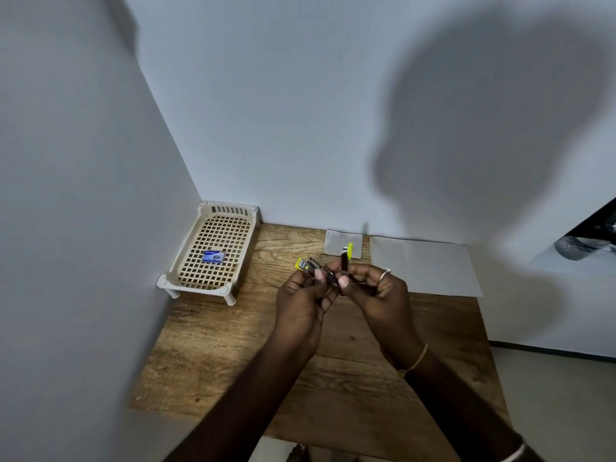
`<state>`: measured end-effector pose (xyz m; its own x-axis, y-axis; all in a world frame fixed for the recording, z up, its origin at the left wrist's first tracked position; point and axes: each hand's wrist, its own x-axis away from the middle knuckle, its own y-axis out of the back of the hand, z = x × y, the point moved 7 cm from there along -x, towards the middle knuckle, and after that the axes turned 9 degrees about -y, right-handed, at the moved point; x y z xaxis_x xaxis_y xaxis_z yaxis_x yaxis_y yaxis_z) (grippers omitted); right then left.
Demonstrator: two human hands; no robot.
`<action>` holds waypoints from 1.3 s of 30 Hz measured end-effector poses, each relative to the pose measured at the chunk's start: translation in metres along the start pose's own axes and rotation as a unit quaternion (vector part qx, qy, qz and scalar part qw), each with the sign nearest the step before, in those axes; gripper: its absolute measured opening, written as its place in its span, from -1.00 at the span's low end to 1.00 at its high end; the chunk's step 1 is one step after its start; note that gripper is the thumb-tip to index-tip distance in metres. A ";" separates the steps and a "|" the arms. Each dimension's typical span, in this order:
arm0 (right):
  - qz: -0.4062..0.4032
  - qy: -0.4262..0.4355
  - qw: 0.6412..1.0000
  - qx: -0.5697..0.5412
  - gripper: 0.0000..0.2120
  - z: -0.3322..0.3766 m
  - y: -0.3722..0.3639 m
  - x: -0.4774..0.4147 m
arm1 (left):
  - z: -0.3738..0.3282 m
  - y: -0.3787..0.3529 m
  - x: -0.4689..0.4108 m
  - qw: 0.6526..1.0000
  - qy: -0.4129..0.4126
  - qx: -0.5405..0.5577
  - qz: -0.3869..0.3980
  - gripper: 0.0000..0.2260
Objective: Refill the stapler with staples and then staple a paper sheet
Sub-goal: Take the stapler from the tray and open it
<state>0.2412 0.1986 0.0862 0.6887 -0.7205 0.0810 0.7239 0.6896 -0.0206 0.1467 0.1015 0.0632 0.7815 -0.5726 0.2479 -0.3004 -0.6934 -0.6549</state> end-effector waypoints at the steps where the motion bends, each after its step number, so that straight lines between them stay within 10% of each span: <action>1: -0.010 0.002 1.000 -0.019 -0.83 0.001 0.002 0.002 | -0.002 -0.001 0.000 1.000 -0.004 0.007 -0.004 -0.80; 14: 0.006 -0.153 0.955 -0.255 -0.71 -0.021 0.024 0.015 | -0.016 -0.016 0.002 0.998 0.001 0.065 0.001 -0.80; 18: -0.118 0.030 0.992 0.026 -0.73 0.030 0.047 0.010 | -0.016 -0.020 0.005 0.998 0.003 0.065 0.002 -0.83; 26: 0.026 0.264 0.850 0.456 -0.72 0.103 -0.027 -0.004 | -0.015 -0.028 0.008 0.996 -0.032 0.079 0.026 -0.84; 39: 0.091 0.287 0.810 0.504 -0.53 0.106 -0.051 -0.004 | -0.021 -0.020 0.008 0.996 -0.059 0.059 0.037 -0.73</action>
<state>0.1970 0.1741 0.1931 0.8952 -0.3165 -0.3137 0.4060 0.2892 0.8669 0.1475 0.1014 0.0937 0.8207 -0.5599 0.1141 -0.2988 -0.5906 -0.7496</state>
